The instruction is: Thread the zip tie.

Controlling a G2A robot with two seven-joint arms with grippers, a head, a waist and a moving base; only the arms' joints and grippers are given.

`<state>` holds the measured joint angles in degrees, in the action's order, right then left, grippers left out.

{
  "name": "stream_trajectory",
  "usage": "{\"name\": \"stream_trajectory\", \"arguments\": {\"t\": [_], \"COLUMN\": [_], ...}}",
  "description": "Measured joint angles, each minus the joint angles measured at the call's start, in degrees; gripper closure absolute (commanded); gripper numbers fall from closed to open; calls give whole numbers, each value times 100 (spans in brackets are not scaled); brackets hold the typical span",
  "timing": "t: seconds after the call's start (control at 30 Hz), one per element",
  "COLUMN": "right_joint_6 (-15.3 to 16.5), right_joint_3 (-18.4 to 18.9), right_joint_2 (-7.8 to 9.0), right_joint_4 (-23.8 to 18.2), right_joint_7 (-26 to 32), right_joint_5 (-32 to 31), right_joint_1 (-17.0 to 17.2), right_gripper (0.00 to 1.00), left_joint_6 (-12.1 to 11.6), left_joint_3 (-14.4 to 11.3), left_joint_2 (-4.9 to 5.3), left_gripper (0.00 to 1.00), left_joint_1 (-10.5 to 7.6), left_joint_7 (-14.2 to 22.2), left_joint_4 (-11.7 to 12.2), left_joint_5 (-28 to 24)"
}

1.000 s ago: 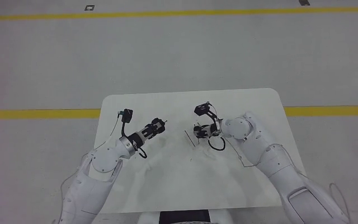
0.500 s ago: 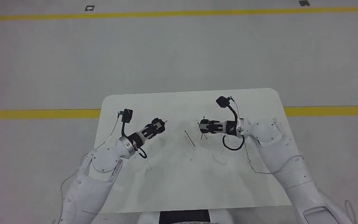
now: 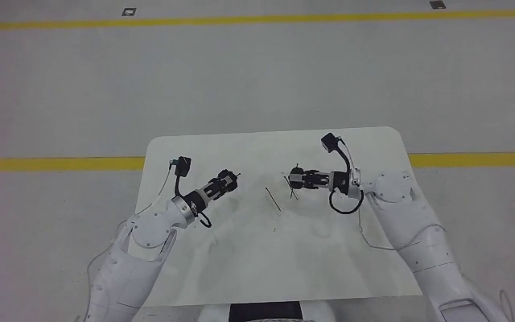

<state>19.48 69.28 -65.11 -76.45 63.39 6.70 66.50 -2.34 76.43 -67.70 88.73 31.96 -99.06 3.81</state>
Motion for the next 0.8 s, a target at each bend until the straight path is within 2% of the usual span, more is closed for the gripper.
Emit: {"name": "stream_trajectory", "arguments": {"t": [0.17,0.37,0.6,0.8], "right_joint_6": [-11,1,0,0], "right_joint_3": [-3,72,192,82], "right_joint_2": [0,29,46,42], "right_joint_4": [-21,-366,-955,-1324], "right_joint_7": [-43,-683,-1420,-1979], "right_joint_5": [-30,-327,-556,-961], "right_joint_1": [17,216,564,752], "right_gripper": [100,100,100,100], "left_joint_6": [0,124,269,395], "left_joint_3": [0,-212,-389,-497], "left_joint_2": [0,-9,-6,-2], "left_gripper": [100,100,100,100], "left_joint_1": [0,53,83,48], "left_joint_7": [0,78,337,281], "left_joint_4": [0,-10,-35,-52], "left_joint_5": [0,-166,-704,-895]}}
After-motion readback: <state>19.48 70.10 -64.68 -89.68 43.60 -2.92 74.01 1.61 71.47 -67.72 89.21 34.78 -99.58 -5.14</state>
